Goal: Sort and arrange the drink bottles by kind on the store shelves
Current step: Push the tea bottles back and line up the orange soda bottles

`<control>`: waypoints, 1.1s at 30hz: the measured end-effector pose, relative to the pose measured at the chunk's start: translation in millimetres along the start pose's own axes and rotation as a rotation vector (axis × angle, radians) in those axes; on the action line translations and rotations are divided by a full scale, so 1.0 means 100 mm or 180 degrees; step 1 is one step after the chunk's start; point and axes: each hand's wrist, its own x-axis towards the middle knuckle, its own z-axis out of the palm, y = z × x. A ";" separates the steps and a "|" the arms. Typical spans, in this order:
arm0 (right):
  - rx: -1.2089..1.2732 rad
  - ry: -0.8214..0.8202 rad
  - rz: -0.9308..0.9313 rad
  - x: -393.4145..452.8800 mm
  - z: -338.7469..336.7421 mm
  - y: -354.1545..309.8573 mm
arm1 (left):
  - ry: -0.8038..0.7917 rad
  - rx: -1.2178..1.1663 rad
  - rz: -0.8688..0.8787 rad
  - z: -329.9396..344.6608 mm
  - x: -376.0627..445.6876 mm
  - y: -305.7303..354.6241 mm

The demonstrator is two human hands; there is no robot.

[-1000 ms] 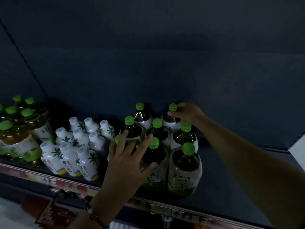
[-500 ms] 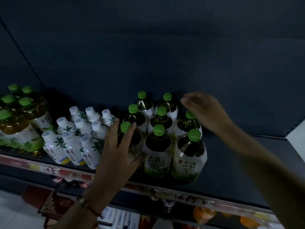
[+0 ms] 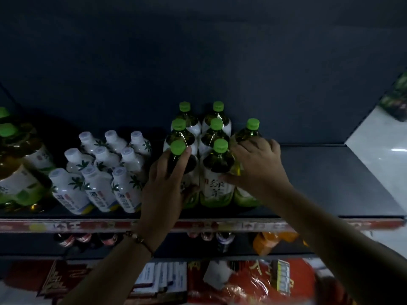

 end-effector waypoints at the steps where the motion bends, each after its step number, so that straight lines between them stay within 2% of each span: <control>1: 0.0055 0.0003 0.0038 -0.02 0.01 0.00 | 0.0050 0.0004 0.0013 0.01 -0.01 0.00; 9: 0.0538 0.0023 0.0165 -0.09 0.01 0.00 | 0.0012 0.0015 0.0106 0.01 -0.03 0.00; 14: 0.2340 0.0188 0.0285 -0.50 -0.25 0.01 | -0.0118 -0.0255 0.0179 -0.10 -0.18 0.02; 17: 0.2624 0.0026 0.0486 -1.07 -0.37 0.07 | 0.0021 -0.0515 0.0645 -0.08 -0.58 0.16; 18: 0.2634 -0.0042 0.0505 -1.28 -0.35 0.12 | -0.0170 -0.0756 0.0786 -0.03 -0.75 0.25; 20: 0.2667 -0.0220 0.0698 -1.70 -0.23 0.24 | -0.0857 -0.1294 0.0788 0.11 -1.05 0.47; 23: 0.2819 -0.0443 0.1209 -2.32 0.14 0.53 | -0.1853 -0.1816 0.0294 0.49 -1.39 0.88; 26: 0.3049 -0.0593 0.1776 -2.85 0.65 0.91 | -0.2413 -0.2249 -0.0442 1.14 -1.55 1.27; 29: 0.3362 -0.0506 0.2140 -3.15 1.19 1.31 | -0.2546 -0.2642 -0.1291 1.92 -1.58 1.66; 33: 0.3739 -0.0266 0.2707 -3.28 1.97 1.87 | -0.2408 -0.2479 -0.2059 3.05 -1.56 2.10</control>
